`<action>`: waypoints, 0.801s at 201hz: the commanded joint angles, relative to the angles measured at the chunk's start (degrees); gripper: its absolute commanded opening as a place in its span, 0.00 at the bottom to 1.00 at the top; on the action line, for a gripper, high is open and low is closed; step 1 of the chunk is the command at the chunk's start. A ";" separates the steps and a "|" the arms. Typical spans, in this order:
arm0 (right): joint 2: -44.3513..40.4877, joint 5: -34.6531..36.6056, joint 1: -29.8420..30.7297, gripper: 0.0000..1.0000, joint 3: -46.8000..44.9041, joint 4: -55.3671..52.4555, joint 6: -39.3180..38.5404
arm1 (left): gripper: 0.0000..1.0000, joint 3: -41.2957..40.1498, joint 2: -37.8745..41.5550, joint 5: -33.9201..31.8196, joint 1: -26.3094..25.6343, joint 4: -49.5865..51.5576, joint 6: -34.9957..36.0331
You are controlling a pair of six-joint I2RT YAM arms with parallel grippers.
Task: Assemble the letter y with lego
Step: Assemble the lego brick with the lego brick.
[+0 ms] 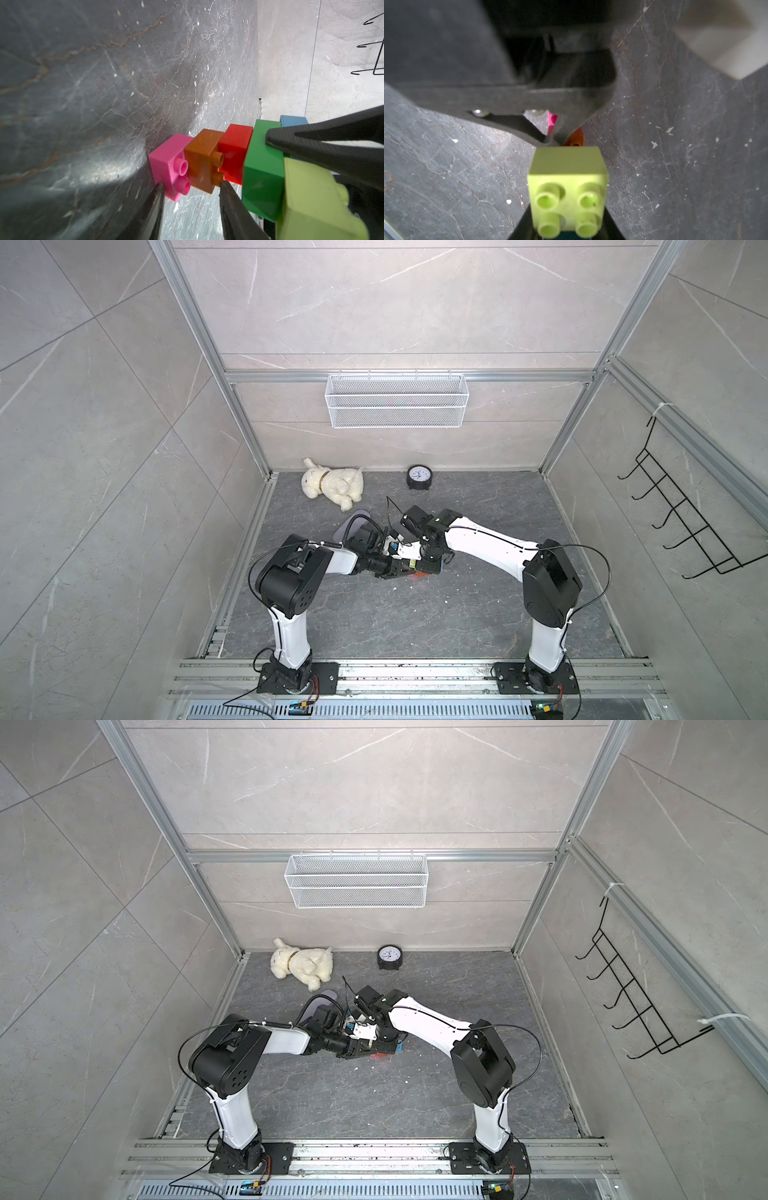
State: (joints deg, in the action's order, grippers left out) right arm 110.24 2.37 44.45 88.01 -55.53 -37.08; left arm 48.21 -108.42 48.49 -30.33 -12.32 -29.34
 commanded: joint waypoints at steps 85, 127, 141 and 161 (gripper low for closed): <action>6.89 -4.40 1.24 0.23 0.80 -2.48 0.65 | 0.44 -2.62 -4.83 -12.92 -0.53 10.32 -0.08; 5.96 -4.23 1.02 0.23 1.07 -2.26 0.16 | 0.45 -2.51 -4.09 -12.92 -0.50 10.12 0.07; 5.71 -4.39 0.91 0.24 1.84 -2.71 -0.04 | 0.46 -1.94 -4.08 -12.50 -0.41 10.29 0.16; 5.28 -4.30 0.65 0.24 2.65 -3.18 -0.18 | 0.47 -1.63 -3.52 -11.98 -0.19 9.78 0.08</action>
State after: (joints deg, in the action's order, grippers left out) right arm 112.07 2.39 44.38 91.13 -58.46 -37.08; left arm 48.36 -108.47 48.62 -30.22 -12.10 -29.80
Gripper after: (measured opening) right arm 0.336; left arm 0.464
